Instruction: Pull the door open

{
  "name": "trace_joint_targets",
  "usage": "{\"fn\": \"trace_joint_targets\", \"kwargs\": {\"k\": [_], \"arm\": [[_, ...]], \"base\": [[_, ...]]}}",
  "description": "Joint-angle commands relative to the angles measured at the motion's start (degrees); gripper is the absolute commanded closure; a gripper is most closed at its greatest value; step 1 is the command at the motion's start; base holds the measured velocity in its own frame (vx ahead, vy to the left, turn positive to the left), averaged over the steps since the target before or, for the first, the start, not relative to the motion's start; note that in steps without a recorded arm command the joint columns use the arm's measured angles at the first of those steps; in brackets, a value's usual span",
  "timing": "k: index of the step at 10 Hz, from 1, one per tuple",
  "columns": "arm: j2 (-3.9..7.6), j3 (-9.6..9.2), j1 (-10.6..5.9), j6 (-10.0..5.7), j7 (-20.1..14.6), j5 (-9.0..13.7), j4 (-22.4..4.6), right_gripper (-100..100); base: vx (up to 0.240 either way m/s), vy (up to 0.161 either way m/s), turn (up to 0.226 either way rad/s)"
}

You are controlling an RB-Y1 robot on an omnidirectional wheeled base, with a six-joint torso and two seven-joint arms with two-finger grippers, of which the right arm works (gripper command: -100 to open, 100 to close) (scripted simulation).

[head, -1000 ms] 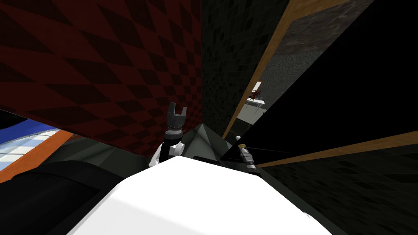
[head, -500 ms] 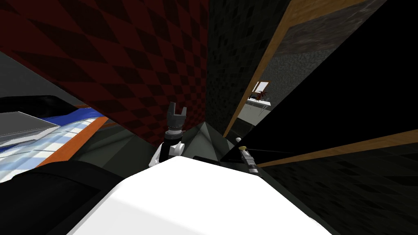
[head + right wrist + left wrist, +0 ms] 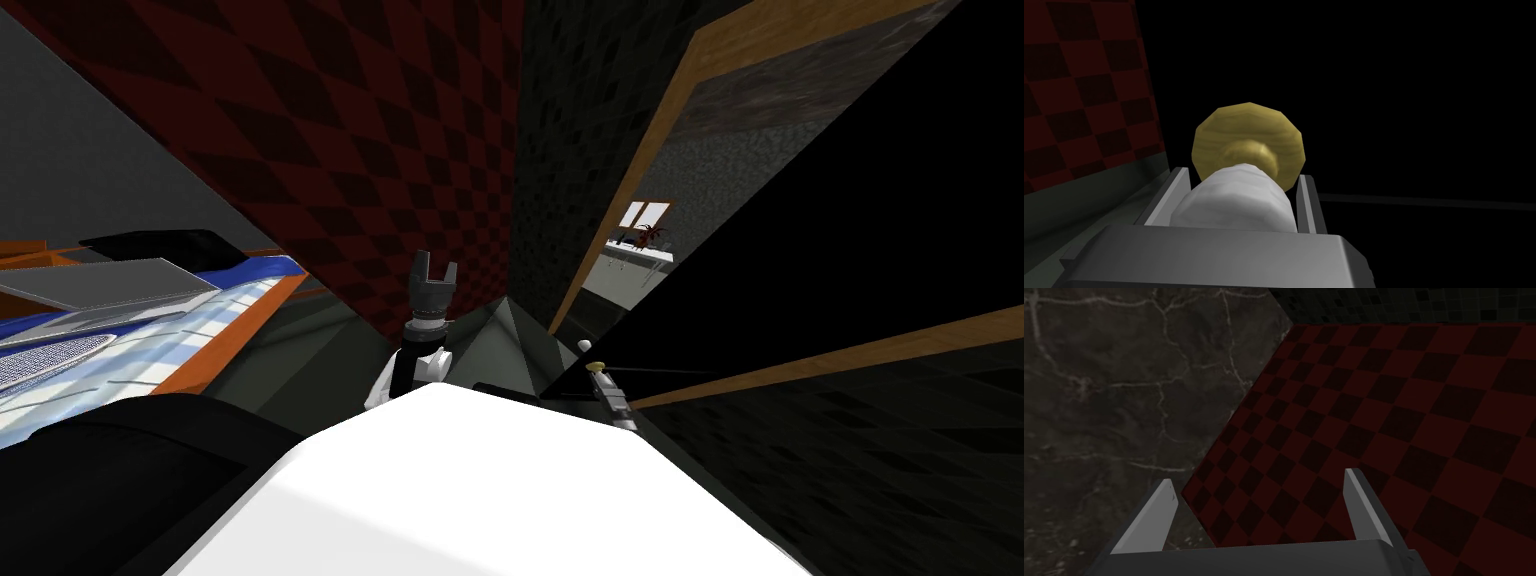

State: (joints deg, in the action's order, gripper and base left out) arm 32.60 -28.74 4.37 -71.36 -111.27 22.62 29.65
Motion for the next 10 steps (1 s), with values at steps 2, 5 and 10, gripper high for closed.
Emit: {"fn": "trace_joint_targets", "kwargs": {"k": [2,5,10], "arm": [[0.06,-0.39,-0.02,-1.36,-0.5,-0.1,-1.1,100],[0.34,-0.78,0.2,-2.84,-1.1,-0.2,-2.1,100],[0.75,-1.37,0.51,-5.03,-1.9,-0.3,-3.6,100]], "base": [[-0.183,-0.106,0.182],[-0.221,-0.086,0.181],[-0.206,-0.087,0.156]]}}
